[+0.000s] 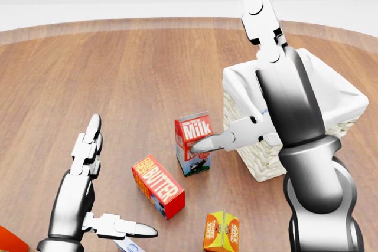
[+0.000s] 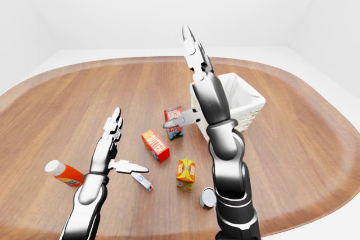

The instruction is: Pick up the alphabet soup and the tomato sauce, and put them in the basket.

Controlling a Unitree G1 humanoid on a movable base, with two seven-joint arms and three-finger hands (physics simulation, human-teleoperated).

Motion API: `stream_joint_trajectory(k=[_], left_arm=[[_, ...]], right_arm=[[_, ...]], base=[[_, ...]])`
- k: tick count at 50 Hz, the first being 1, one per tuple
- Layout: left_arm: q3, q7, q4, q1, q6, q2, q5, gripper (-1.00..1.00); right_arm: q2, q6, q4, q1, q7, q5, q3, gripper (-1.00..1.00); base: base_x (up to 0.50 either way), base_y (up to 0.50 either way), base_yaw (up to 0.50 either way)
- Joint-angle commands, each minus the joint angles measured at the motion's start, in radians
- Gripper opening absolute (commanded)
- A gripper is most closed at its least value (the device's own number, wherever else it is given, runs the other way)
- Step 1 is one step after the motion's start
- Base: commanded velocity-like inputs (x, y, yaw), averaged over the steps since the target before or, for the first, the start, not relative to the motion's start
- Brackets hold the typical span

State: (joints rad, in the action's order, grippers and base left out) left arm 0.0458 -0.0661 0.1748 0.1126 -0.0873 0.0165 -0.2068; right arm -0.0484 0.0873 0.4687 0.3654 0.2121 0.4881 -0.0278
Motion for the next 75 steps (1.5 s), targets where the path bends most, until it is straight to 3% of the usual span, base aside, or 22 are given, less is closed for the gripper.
stream_joint_trajectory(k=[1,36,45,46,51,59,71,75], left_arm=[[-0.006,0.004,0.01,0.003,0.0,-0.002,0.012,1.0],[-0.005,0.007,0.012,0.008,0.0,-0.001,0.009,1.0],[-0.003,0.005,0.026,0.013,0.0,-0.002,0.008,1.0],[-0.003,0.006,0.027,0.014,0.0,-0.002,0.007,1.0],[-0.004,0.006,0.017,0.011,0.0,-0.001,0.008,1.0],[-0.003,0.005,0.021,0.012,0.0,-0.001,0.006,1.0],[-0.004,0.006,0.017,0.011,0.0,-0.001,0.007,1.0],[-0.004,0.006,0.016,0.012,0.0,-0.002,0.007,1.0]], right_arm=[[0.021,0.0,0.148,-0.135,0.032,0.026,-0.021,1.0],[0.02,0.0,0.373,-0.506,0.064,0.009,0.0,1.0],[0.027,-0.001,0.368,-0.59,0.051,0.019,-0.021,1.0],[0.026,-0.015,0.36,-0.602,0.044,0.02,-0.027,1.0],[0.028,-0.027,0.368,-0.632,0.03,0.024,-0.05,1.0],[0.026,-0.014,0.394,-0.646,0.02,0.027,-0.073,1.0],[0.012,-0.066,0.374,-0.707,-0.018,0.017,-0.08,1.0],[0.007,-0.114,0.341,-0.744,-0.045,0.011,-0.079,1.0]], base=[[0.0,0.0,0.0],[0.0,0.0,0.0],[0.0,0.0,0.0],[0.0,0.0,0.0],[0.0,0.0,0.0],[0.0,0.0,0.0],[0.0,0.0,0.0],[0.0,0.0,0.0]])
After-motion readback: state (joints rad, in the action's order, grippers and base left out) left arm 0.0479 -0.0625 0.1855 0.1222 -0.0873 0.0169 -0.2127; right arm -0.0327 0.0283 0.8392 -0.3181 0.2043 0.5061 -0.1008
